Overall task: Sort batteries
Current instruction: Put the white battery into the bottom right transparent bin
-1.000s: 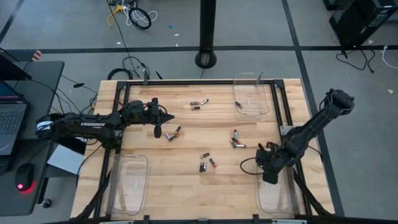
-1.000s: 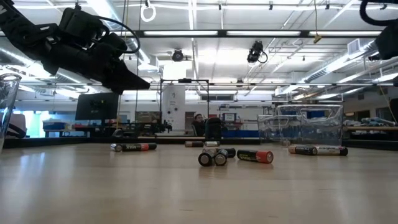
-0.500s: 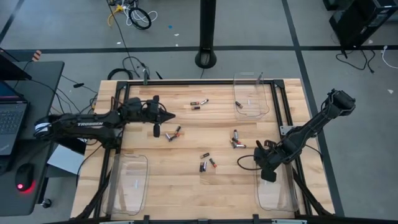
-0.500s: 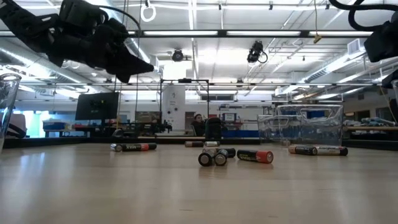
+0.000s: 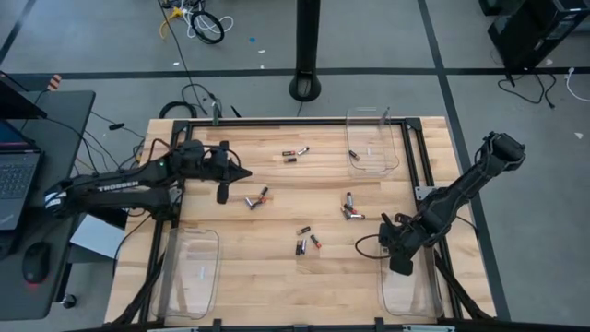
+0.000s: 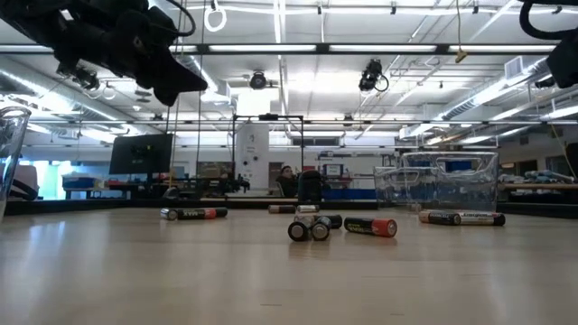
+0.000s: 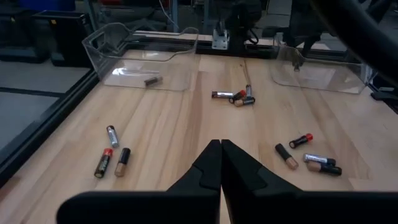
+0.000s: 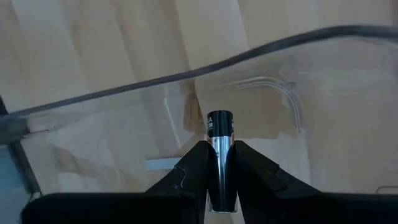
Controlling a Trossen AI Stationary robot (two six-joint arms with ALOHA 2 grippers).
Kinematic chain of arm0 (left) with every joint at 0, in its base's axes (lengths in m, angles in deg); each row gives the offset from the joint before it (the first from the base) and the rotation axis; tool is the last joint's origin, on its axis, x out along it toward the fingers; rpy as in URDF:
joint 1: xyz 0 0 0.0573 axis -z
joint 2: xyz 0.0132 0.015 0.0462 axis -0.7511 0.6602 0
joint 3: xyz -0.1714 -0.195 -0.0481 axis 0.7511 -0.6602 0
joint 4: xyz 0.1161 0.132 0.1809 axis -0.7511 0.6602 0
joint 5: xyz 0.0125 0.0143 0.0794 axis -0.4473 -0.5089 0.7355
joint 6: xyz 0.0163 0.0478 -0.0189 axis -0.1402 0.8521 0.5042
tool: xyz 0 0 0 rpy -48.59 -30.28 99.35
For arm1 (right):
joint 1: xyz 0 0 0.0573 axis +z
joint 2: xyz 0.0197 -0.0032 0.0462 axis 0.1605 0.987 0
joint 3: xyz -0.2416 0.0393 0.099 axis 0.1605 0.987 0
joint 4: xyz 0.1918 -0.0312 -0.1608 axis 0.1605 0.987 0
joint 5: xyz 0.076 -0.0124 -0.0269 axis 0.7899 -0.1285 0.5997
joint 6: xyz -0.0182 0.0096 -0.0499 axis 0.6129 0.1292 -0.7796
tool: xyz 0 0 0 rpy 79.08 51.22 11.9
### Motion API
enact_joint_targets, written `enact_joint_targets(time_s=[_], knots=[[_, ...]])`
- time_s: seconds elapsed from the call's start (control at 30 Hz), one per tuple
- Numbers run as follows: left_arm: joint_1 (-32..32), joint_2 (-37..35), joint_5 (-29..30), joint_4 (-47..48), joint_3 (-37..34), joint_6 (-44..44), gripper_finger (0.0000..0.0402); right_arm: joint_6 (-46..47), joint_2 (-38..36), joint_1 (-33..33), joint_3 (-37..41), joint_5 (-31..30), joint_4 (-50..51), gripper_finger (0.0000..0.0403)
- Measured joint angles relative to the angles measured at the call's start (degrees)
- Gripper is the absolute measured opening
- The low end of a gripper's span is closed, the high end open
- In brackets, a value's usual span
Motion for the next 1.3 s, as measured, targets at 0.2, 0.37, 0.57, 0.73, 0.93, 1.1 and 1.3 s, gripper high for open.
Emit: enact_joint_targets(time_s=[0.2,0.37,0.57,0.73,0.93,1.1,1.3], knots=[[0.0,-1.6,0.96,3.84,2.12,1.41,0.0012,0.24,1.09,0.24,-0.44,1.37,0.47,0.0075],[0.0,-2.22,1.16,4.52,2.65,1.69,0.0012,-0.26,1.09,0.24,-4.03,1.4,1.94,0.0075],[0.0,-2.21,2.46,5.68,2.7,1.7,0.0012,0.07,1.09,0.24,-9.66,2.92,5.36,0.0074],[-0.02,-2.21,2.56,5.77,2.7,2.16,0.0012,1.98,1.72,1.66,-9.83,4.65,2.73,0.0071],[-0.01,-2.21,2.6,6.18,2.7,2.89,0.0012,2.13,5.29,4.09,-8.06,6.22,1.78,0.0072],[-0.02,-2.19,2.6,7.14,2.7,2.85,0.0012,2.95,7.78,6.04,-5.56,6.82,-3.95,0.0072],[-0.02,-2.19,2.6,7.1,2.7,2.8,0.0012,2.74,9.9,7.2,-3.74,6.95,-4.5,0.0072]])
